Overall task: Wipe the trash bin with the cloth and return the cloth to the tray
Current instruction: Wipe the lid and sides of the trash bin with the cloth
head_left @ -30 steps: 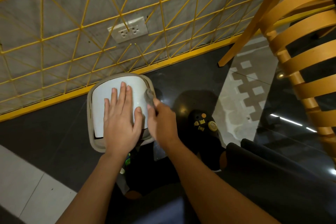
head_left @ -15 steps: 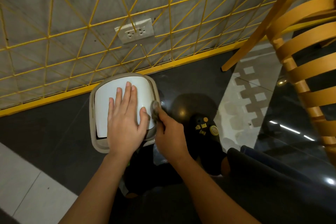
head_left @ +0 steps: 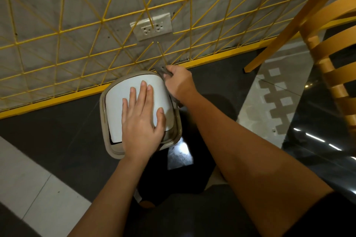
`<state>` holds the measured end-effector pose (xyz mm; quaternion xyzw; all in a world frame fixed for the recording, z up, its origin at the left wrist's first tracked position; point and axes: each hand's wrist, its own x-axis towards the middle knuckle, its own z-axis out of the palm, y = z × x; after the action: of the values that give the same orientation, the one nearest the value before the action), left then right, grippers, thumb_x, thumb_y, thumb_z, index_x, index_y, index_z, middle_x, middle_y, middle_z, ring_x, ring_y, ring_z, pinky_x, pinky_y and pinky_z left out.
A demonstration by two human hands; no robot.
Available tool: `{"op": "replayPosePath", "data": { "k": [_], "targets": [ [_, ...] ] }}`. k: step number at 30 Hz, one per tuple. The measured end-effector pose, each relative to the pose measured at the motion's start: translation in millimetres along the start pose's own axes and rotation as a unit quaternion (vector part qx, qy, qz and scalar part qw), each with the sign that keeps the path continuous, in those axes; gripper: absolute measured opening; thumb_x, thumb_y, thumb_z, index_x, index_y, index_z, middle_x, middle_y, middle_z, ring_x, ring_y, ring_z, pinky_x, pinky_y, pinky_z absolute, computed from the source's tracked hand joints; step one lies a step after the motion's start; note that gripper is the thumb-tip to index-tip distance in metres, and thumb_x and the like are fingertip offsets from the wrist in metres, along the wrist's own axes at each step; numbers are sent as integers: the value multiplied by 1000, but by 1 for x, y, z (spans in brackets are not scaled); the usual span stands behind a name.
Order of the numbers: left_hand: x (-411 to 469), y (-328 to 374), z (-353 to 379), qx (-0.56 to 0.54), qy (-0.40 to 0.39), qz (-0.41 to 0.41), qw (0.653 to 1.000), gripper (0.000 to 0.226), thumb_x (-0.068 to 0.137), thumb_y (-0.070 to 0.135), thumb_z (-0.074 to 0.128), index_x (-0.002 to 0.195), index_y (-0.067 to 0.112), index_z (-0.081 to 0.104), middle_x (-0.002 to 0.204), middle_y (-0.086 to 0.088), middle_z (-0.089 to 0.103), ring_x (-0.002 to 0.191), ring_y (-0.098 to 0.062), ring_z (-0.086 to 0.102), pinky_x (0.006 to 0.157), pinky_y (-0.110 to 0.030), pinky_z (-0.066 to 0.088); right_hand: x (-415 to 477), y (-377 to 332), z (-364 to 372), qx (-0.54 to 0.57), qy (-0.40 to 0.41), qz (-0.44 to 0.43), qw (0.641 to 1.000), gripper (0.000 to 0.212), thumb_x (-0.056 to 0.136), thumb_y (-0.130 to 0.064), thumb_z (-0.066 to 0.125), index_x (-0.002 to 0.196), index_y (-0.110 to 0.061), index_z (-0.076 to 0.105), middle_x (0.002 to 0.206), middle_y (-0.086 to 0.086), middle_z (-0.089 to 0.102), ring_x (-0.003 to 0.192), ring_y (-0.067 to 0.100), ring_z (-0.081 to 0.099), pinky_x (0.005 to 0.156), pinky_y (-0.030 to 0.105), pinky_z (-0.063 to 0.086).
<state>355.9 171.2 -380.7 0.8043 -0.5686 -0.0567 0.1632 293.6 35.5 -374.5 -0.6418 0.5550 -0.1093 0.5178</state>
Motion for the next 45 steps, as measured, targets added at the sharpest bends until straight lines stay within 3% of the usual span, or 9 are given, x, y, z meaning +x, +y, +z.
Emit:
{"op": "replayPosePath", "data": {
  "k": [7, 12, 15, 19, 24, 30, 35, 42, 45],
  "targets": [
    [2, 3, 1, 24, -5, -14, 1000, 58, 93, 39, 24, 144, 11, 28, 153, -5, 24, 142, -25, 13, 115, -40, 8, -24, 11, -1, -95, 10, -13, 995, 28, 93, -10, 45, 116, 1, 58, 117, 18, 63, 111, 31, 56, 87, 27, 40],
    [1, 4, 0, 29, -4, -10, 1000, 57, 92, 36, 27, 142, 10, 31, 151, -7, 27, 141, -27, 16, 114, -41, 10, -66, 30, -2, -75, -1, 39, 996, 21, 89, -5, 46, 100, 1, 63, 103, 19, 66, 98, 31, 59, 69, 19, 36],
    [1, 2, -1, 28, -8, -3, 1000, 57, 92, 36, 27, 142, 10, 31, 151, -7, 27, 141, -27, 16, 114, -40, 10, -52, 20, -3, -71, -5, 35, 997, 21, 89, -5, 46, 100, 3, 62, 105, 19, 65, 101, 33, 59, 74, 27, 39],
    [2, 1, -2, 16, -5, 2, 1000, 57, 91, 36, 28, 142, 11, 32, 151, -6, 28, 141, -23, 13, 114, -40, 10, -16, 6, -2, -98, 7, 15, 995, 30, 94, -13, 45, 117, 3, 57, 123, 19, 59, 118, 32, 52, 97, 32, 39],
    [2, 0, 0, 11, 1, -5, 1000, 59, 88, 34, 30, 142, 12, 33, 151, -4, 28, 141, -23, 13, 114, -38, 7, 6, 9, -1, -120, 20, 4, 993, 29, 94, -14, 47, 115, 4, 57, 124, 19, 57, 116, 31, 52, 93, 28, 38],
    [3, 2, -1, 28, -18, -16, 999, 61, 87, 36, 26, 144, 13, 28, 153, -3, 23, 142, -22, 9, 114, -38, 5, -8, 10, 6, -88, 34, 0, 996, 37, 96, -14, 43, 131, -2, 48, 134, 17, 53, 125, 30, 46, 101, 28, 34],
    [4, 4, 0, 48, -29, -28, 998, 62, 88, 37, 24, 145, 13, 25, 154, -3, 21, 143, -25, 10, 113, -39, 4, -47, 24, 2, -99, 19, 10, 995, 27, 94, -11, 44, 116, -1, 57, 118, 18, 61, 111, 34, 56, 90, 34, 43],
    [3, 5, -3, 37, -35, -27, 998, 62, 86, 37, 25, 144, 14, 27, 154, -2, 22, 143, -24, 11, 114, -37, 4, -42, 19, -2, -68, 7, 45, 997, 23, 90, -7, 46, 104, -1, 63, 108, 18, 64, 103, 32, 58, 74, 28, 40],
    [4, 4, -4, 32, -36, -23, 999, 64, 84, 37, 24, 144, 14, 27, 154, -2, 22, 143, -25, 12, 113, -37, 4, -18, 3, -3, -66, 20, 32, 997, 27, 93, -18, 47, 107, 1, 62, 115, 19, 62, 109, 33, 55, 80, 28, 40]
  ]
}}
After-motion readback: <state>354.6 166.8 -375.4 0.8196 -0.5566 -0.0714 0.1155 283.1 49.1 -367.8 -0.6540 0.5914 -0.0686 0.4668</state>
